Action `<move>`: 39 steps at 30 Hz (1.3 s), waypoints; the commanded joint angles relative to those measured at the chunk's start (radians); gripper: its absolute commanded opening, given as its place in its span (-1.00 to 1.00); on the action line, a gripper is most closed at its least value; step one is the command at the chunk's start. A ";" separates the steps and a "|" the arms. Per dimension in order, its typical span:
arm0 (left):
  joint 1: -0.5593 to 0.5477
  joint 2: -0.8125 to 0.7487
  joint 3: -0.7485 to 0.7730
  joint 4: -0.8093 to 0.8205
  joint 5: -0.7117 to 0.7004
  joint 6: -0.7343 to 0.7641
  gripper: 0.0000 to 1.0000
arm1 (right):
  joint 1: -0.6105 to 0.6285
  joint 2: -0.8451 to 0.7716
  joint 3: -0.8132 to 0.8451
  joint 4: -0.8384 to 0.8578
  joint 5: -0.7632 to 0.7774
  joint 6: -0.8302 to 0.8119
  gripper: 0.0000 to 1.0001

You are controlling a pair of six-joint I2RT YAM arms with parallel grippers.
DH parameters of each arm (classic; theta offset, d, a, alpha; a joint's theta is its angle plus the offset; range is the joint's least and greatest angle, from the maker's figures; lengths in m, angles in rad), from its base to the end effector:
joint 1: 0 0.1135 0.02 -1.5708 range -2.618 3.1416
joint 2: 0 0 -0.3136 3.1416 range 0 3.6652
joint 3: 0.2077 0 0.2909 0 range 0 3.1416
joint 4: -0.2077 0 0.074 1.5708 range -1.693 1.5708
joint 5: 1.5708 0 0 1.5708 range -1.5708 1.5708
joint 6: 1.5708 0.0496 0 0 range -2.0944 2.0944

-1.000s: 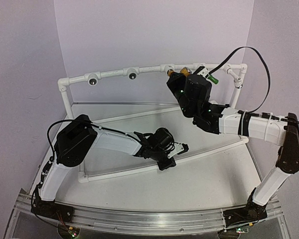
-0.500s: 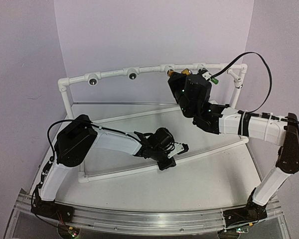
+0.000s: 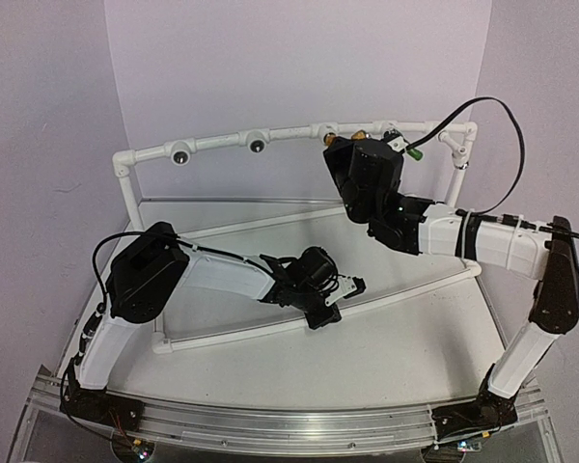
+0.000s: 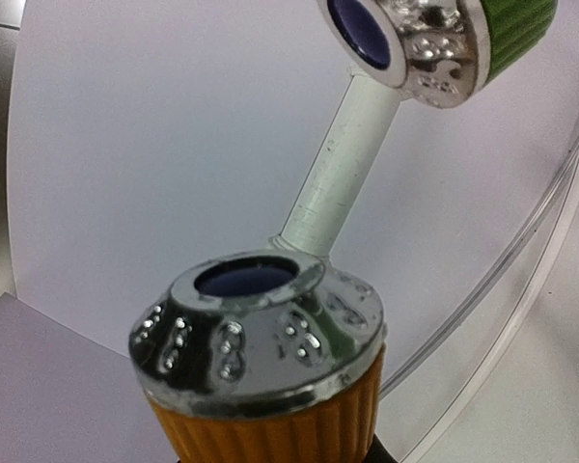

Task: Install the water faucets
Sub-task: Screw the water faucet onto the adaptor.

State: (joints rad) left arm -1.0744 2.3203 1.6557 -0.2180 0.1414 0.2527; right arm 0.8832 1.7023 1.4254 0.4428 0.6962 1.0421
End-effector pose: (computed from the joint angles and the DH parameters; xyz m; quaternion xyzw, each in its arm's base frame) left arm 0.2667 -0.5071 0.1196 0.5971 0.7251 -0.1954 0.2819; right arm 0.3177 0.3367 0.4228 0.3077 0.5848 0.4629 0.5908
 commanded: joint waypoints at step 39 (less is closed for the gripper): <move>-0.022 0.088 -0.050 -0.242 0.207 0.003 -1.00 | 0.194 -0.365 -0.120 -0.905 -0.217 -1.511 0.96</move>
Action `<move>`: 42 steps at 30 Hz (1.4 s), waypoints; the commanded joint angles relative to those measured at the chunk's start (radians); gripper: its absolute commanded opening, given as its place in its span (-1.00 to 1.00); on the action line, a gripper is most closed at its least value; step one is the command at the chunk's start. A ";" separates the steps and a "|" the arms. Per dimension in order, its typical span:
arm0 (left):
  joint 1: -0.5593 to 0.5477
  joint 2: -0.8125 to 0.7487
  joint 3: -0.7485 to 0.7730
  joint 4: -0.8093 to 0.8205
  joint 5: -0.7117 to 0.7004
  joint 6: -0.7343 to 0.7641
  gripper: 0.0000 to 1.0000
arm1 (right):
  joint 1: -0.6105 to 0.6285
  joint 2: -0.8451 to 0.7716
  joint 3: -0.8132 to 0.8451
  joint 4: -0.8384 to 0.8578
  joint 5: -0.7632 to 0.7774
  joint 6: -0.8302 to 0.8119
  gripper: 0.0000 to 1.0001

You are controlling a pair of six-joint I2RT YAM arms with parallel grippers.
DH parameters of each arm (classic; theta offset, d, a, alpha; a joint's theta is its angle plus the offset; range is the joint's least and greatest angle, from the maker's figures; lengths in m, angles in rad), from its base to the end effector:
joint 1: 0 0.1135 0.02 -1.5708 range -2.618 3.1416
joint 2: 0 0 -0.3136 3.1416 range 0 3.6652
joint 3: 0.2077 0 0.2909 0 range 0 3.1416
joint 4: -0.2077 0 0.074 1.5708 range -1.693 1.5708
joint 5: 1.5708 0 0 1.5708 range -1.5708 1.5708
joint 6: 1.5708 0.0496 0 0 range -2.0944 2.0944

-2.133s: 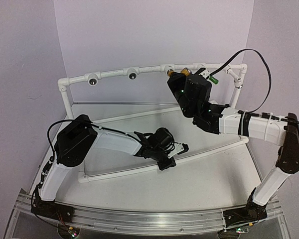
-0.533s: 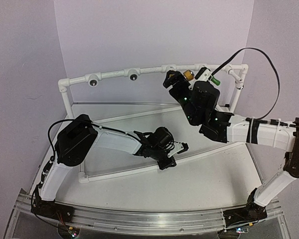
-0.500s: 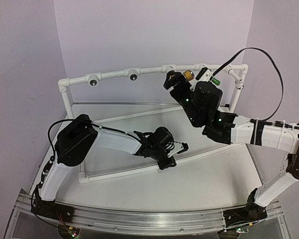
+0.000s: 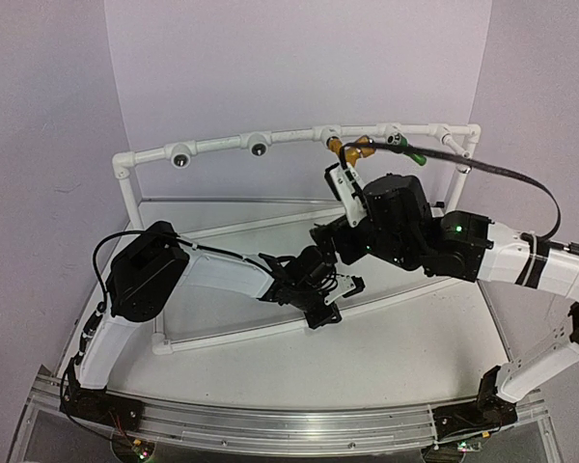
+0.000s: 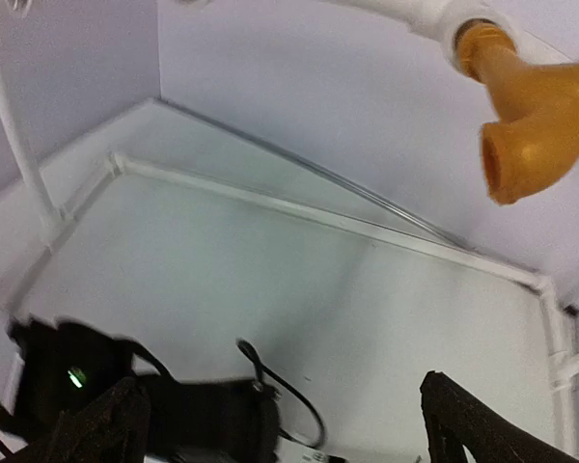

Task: Install the water faucets
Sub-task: Screw the water faucet onto the adaptor.

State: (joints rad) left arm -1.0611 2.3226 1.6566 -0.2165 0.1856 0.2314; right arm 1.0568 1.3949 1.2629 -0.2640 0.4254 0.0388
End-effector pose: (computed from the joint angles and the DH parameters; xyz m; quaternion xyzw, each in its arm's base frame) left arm 0.2716 -0.5047 0.1191 0.5894 0.7295 -0.2152 0.2723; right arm 0.1974 0.3079 0.3983 -0.2943 0.7675 0.1321 0.5540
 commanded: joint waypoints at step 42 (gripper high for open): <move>-0.036 0.087 -0.066 -0.244 0.155 0.030 -1.00 | -0.175 0.138 0.062 0.681 0.040 -2.049 0.51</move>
State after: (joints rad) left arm -1.0599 2.3234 1.6554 -0.2142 0.1879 0.2312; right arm 0.8999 1.5122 1.2758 0.3161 0.5100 -1.9848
